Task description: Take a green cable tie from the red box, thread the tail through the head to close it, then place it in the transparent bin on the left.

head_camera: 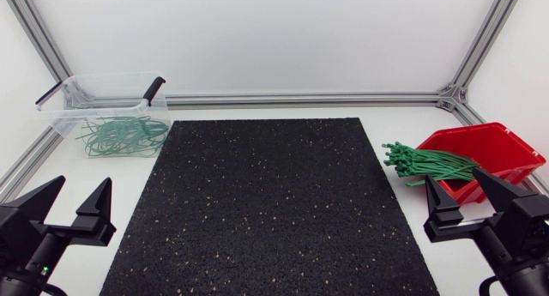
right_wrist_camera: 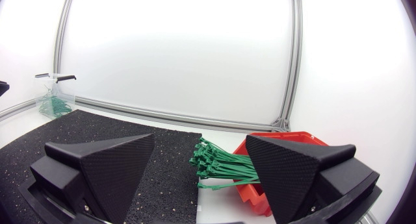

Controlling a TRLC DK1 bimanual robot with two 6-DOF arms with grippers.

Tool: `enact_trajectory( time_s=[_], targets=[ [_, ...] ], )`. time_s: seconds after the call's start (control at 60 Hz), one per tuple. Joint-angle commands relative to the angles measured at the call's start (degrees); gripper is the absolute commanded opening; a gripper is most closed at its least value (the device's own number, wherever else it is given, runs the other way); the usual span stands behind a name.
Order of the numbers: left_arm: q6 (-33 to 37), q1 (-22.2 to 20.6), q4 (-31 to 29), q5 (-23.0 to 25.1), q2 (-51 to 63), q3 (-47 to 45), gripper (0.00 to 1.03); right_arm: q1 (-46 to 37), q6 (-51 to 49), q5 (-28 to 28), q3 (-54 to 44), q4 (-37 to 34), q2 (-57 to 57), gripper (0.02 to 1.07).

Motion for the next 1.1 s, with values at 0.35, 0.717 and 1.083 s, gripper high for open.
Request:
enact_trajectory(
  time_s=[0.35, 0.717, 1.083],
  targets=[
    [-0.5, 0.0, -0.4, -0.6, -0.4, -2.4, 0.99, 0.4, 0.4, 0.0, -1.4, 0.5, -0.5, 1.04],
    [-0.5, -0.1, -0.3, -0.6, -0.4, -2.4, 0.99, 0.8, 0.3, 0.0, -1.4, 0.7, -0.6, 1.04],
    [-0.5, -0.3, -0.3, -0.6, -0.4, -2.4, 0.99, 0.2, 0.0, 0.0, 5.0, -1.9, -0.4, 1.04]
  ],
)
